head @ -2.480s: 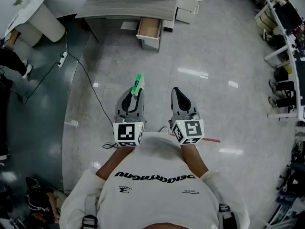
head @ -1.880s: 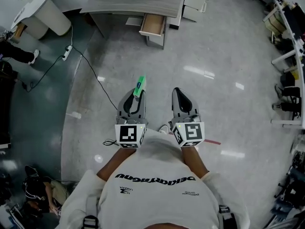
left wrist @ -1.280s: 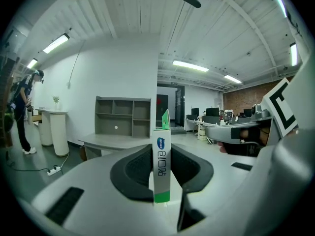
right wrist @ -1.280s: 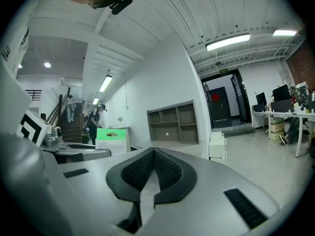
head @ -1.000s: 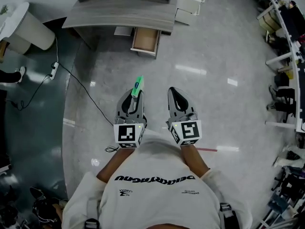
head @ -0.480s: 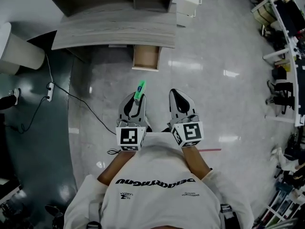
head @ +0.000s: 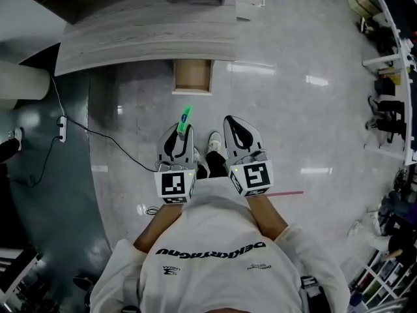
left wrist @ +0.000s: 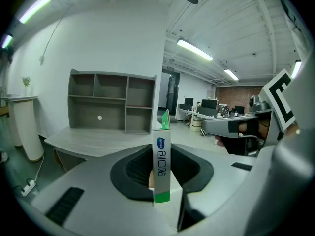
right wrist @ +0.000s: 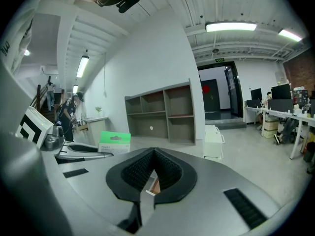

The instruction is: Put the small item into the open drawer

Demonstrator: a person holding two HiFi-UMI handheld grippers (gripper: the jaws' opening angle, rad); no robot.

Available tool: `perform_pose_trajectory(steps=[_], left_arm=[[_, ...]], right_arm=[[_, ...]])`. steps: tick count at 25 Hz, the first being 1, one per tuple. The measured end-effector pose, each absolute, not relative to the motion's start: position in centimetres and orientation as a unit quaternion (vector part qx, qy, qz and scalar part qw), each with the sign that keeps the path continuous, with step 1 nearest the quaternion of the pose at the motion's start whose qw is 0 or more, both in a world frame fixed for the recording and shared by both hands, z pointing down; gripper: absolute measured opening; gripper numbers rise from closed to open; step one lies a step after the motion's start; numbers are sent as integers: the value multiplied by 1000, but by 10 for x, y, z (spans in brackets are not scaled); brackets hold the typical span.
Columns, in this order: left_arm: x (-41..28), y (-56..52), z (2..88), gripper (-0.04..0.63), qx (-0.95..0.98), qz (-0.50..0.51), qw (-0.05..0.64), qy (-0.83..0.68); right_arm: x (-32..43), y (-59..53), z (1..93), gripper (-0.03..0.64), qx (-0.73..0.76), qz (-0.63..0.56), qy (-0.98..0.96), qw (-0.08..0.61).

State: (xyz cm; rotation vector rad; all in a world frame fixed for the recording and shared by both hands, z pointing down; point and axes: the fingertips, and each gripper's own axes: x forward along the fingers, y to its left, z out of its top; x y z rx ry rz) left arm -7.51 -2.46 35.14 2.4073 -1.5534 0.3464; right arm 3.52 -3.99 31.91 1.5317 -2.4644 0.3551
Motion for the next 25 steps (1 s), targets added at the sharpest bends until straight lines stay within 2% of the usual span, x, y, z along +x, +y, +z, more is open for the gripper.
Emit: perform_pose_trajectory(steps=[6, 25], left_arm=[[-58, -55, 380, 98, 822, 140, 133, -535], [-52, -123, 521, 100, 783, 170, 225, -554]], right_arm=[[49, -69, 358, 28, 516, 149, -835, 121], [39, -112, 500, 28, 486, 227, -827, 171]])
